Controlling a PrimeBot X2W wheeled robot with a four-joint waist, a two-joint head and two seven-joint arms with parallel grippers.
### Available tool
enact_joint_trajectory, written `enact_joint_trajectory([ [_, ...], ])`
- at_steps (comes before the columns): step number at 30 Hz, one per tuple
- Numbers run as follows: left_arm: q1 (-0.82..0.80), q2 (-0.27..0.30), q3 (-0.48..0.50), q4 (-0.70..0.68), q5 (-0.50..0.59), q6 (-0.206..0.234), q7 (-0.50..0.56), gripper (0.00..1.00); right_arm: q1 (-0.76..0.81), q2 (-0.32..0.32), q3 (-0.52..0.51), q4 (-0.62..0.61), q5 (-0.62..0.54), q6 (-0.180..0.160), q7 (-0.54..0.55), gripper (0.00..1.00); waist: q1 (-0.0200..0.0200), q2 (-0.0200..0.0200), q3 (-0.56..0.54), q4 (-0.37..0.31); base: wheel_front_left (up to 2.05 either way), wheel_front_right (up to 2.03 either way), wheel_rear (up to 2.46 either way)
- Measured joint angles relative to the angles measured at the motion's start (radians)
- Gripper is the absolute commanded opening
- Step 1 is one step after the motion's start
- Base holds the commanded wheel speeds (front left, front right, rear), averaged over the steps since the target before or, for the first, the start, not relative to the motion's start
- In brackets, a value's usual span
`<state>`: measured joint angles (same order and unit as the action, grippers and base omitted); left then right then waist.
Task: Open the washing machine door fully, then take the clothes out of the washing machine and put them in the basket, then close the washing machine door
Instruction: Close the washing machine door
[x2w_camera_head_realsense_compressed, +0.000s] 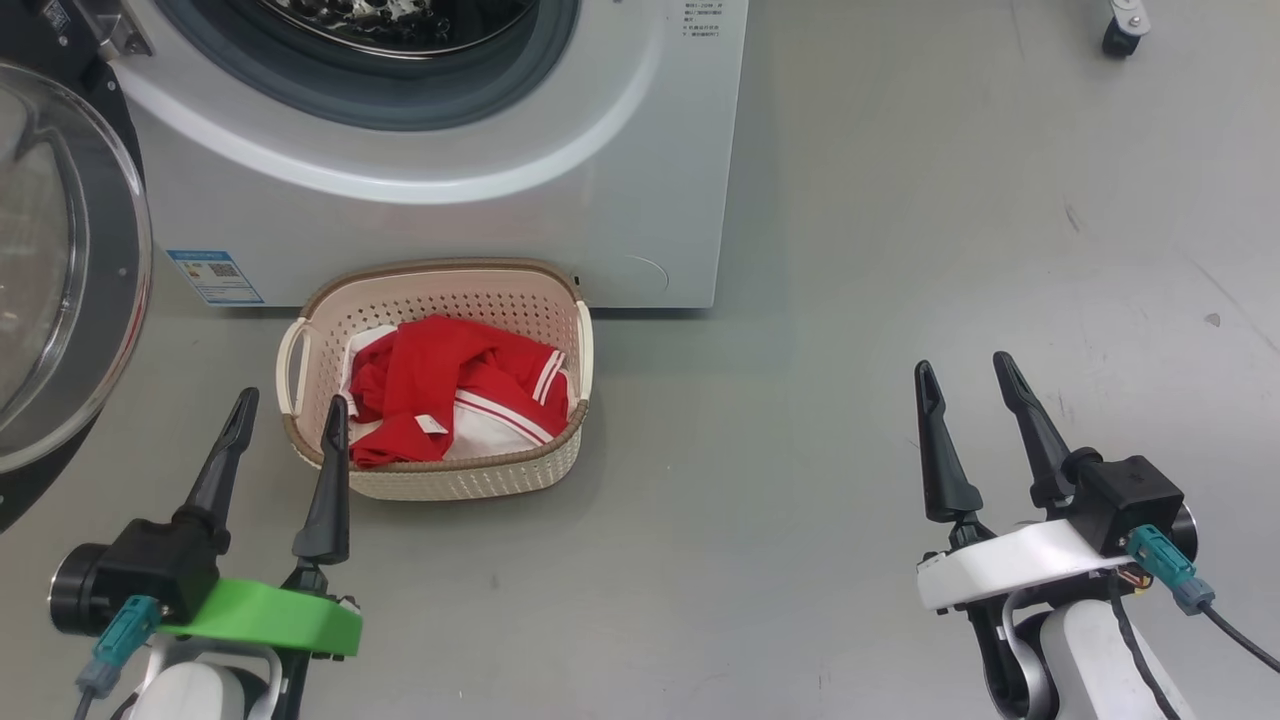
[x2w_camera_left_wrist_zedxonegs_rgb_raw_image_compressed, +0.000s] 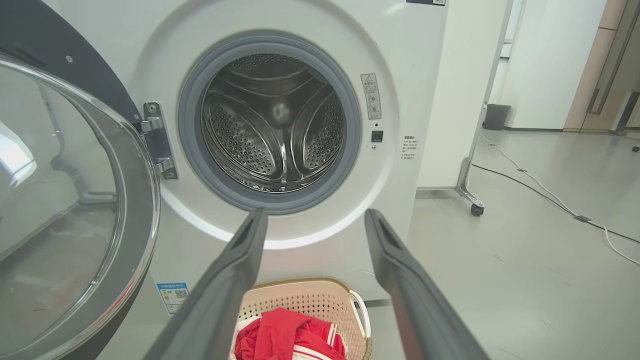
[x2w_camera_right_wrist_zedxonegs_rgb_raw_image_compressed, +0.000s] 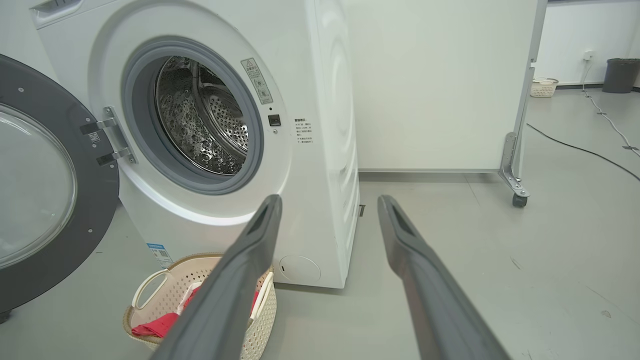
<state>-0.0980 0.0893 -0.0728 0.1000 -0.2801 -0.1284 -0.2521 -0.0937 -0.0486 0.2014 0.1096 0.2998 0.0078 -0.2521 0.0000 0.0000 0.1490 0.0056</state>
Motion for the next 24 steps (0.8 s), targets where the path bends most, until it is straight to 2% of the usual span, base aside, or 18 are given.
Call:
enact_joint_trajectory([
  [12,0.000,-0.010,-0.027,0.001,-0.002,0.000,0.000,1.00,0.001,0.000,-0.022,-0.009,-0.011,0.000,0.000,1.00,0.0000,0.0000,0.020,0.039,0.00,0.00,0.00],
  [24,-0.002,-0.021,-0.027,0.021,-0.011,0.000,0.000,1.00,0.001,-0.001,-0.024,-0.009,-0.046,0.009,0.000,1.00,0.0000,0.0000,0.049,0.141,0.00,0.00,0.00],
])
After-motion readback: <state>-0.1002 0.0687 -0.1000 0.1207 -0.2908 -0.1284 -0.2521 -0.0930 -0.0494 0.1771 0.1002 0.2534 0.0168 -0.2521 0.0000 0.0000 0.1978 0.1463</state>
